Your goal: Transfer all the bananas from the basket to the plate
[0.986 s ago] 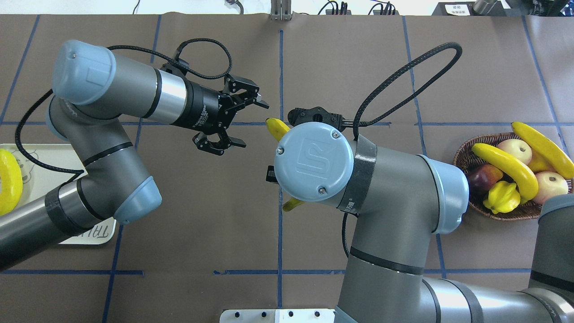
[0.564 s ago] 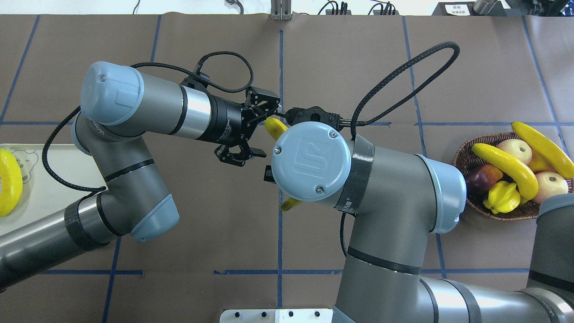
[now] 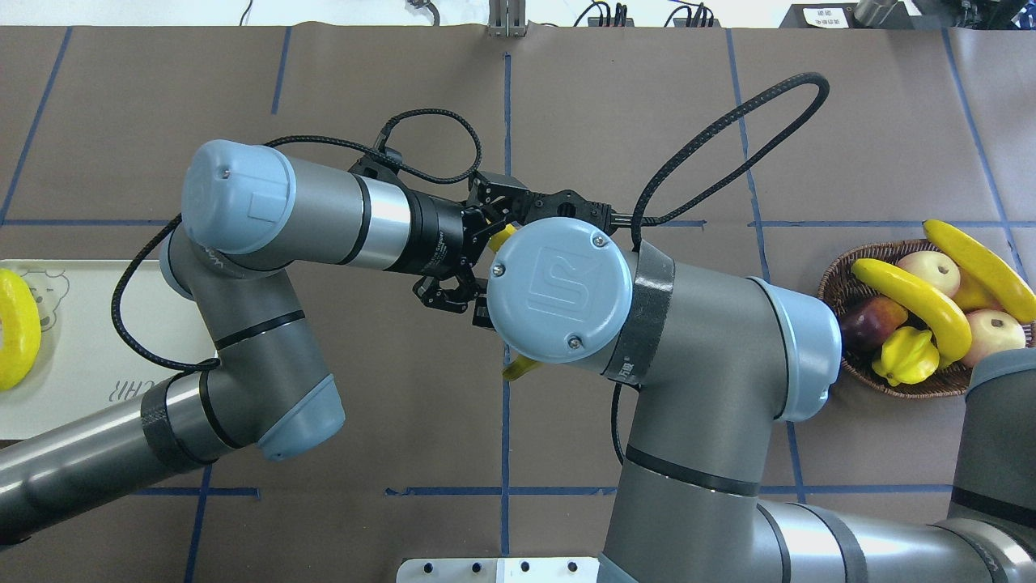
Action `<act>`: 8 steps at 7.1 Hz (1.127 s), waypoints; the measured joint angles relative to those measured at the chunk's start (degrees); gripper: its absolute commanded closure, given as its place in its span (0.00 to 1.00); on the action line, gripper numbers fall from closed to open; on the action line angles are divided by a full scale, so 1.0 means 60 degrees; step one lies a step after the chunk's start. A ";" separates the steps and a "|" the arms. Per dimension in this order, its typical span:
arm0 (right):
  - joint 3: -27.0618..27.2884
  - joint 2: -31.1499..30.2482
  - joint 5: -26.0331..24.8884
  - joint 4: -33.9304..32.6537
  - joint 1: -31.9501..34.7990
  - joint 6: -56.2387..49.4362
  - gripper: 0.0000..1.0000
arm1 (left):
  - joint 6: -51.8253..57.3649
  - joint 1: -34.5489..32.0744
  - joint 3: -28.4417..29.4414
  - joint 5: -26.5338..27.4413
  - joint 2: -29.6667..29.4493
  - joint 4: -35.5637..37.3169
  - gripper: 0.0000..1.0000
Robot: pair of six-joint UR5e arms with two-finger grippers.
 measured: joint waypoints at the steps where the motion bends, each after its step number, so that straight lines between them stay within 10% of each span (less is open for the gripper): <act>1: 0.0001 0.0000 0.0003 0.0000 0.0000 0.0000 1.00 | 0.0019 0.0037 0.0005 0.0053 -0.0005 0.0000 0.53; 2: 0.0002 -0.0002 0.0010 0.0000 0.0000 0.0000 1.00 | 0.0015 0.0043 0.0006 0.0075 -0.0007 0.0008 0.99; 4: 0.0022 -0.0012 0.0023 -0.0007 0.0000 -0.0010 0.92 | -0.0005 0.0040 -0.0061 0.0101 -0.0005 0.0066 1.00; 5: 0.0041 -0.0014 0.0027 -0.0002 0.0005 -0.0013 0.27 | -0.0011 0.0020 -0.0096 0.0098 0.0004 0.0092 1.00; 6: 0.0079 -0.0016 0.0041 0.0015 0.0011 -0.0014 0.00 | -0.0028 -0.0016 -0.0126 0.0092 0.0004 0.0107 1.00; 8: 0.0279 -0.0077 0.0089 0.0042 0.0021 -0.0018 0.00 | -0.0051 -0.0051 -0.0177 0.0095 0.0010 0.0117 1.00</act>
